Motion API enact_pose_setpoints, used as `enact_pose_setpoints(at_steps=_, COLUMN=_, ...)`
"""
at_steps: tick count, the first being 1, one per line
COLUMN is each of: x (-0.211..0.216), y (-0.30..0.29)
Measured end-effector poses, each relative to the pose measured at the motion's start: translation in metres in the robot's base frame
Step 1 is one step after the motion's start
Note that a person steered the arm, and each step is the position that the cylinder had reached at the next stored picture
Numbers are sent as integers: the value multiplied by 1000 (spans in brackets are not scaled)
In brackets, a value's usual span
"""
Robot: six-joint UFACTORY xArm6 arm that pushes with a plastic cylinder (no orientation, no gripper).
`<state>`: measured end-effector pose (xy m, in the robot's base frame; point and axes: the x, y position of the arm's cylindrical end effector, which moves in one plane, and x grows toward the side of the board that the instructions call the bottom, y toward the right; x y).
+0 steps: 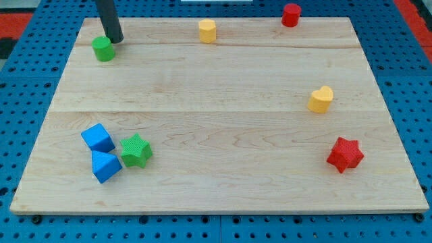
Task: Move the green circle towards blue cube
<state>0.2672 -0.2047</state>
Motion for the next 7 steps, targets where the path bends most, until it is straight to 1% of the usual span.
enact_pose_setpoints(at_steps=2, x=9, y=-10)
enact_pose_setpoints(at_steps=3, x=8, y=-37)
enact_pose_setpoints(at_steps=4, x=15, y=-40)
enact_pose_setpoints(at_steps=6, x=66, y=-45)
enact_pose_setpoints(at_steps=7, x=104, y=-40)
